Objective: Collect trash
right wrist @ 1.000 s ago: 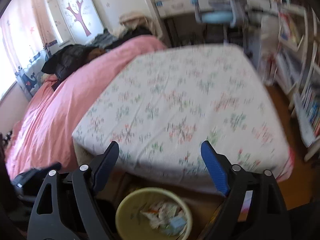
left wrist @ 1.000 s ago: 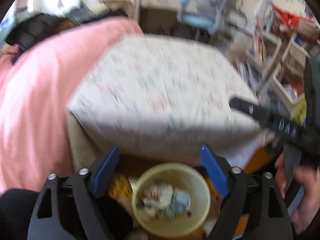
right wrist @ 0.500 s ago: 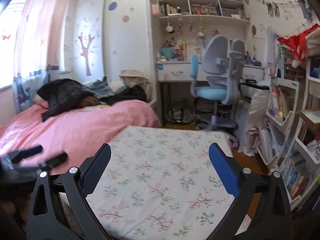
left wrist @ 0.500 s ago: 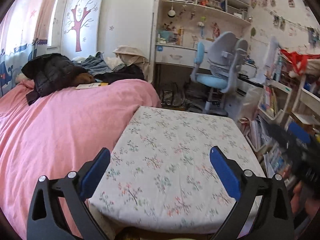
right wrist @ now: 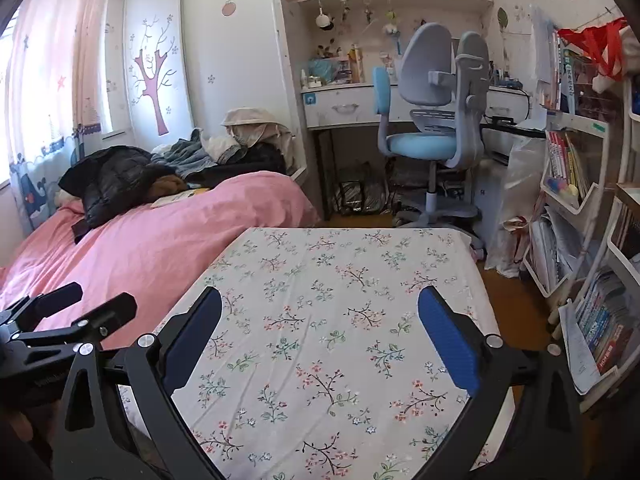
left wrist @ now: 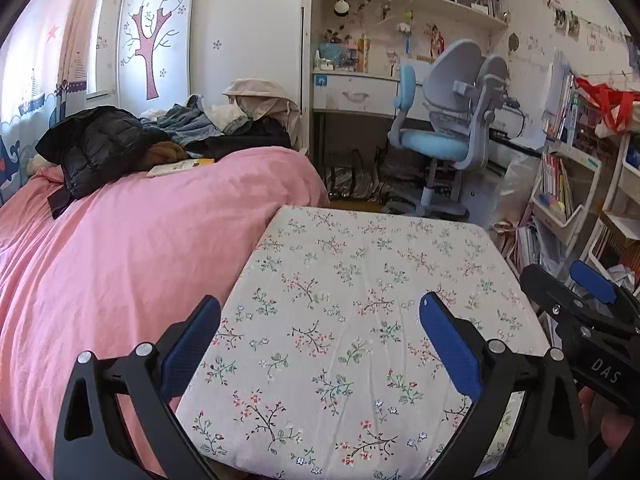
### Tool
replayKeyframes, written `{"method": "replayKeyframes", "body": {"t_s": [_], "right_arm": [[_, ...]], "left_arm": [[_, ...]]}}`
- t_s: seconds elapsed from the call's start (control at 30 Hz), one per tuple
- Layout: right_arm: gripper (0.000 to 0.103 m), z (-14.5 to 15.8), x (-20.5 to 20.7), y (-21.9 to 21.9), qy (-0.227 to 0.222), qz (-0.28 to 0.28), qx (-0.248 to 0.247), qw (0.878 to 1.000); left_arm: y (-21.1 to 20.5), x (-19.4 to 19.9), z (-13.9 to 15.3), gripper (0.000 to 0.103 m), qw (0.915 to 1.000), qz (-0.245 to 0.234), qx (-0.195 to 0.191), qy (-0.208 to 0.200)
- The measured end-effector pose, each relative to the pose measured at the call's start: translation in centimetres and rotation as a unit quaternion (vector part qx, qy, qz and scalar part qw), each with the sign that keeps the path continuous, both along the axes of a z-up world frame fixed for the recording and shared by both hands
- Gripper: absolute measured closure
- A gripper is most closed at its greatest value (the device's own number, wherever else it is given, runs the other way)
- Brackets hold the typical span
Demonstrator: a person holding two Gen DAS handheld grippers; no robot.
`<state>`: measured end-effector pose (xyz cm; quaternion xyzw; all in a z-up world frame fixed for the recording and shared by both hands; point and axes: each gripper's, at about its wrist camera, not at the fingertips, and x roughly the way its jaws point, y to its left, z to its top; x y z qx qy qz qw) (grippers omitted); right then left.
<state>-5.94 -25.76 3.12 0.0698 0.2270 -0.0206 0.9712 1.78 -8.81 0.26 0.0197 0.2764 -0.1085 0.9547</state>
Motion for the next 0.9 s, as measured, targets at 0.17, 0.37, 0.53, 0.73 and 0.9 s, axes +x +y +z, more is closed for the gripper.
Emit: {"method": "replayKeyframes", "body": {"t_s": [0.17, 0.37, 0.53, 0.73, 0.9], "right_arm": [[0.008, -0.2, 0.2, 0.2, 0.009, 0.005, -0.027, 1.000], [0.008, -0.7, 0.0, -0.5, 0.027, 0.000, -0.026, 0.999], [0.008, -1.1, 0.1, 0.0, 0.036, 0.008, -0.042, 0.998], [0.008, -1.4, 0.1, -0.3, 0.043, 0.000, -0.037, 0.998], [0.008, -1.5, 0.2, -0.9, 0.048, -0.008, -0.034, 0.998]], "left_arm": [[0.6, 0.0, -0.2, 0.008, 0.9998, 0.014, -0.001, 0.010], [1.6, -0.2, -0.2, 0.008, 0.9995, 0.031, 0.001, 0.011], [1.8, -0.3, -0.4, 0.008, 0.9991, 0.037, 0.016, 0.009], [2.6, -0.3, -0.6, 0.008, 0.9987, 0.047, 0.019, 0.012], [2.1, -0.2, -0.8, 0.008, 0.9986, 0.038, 0.033, 0.016]]}}
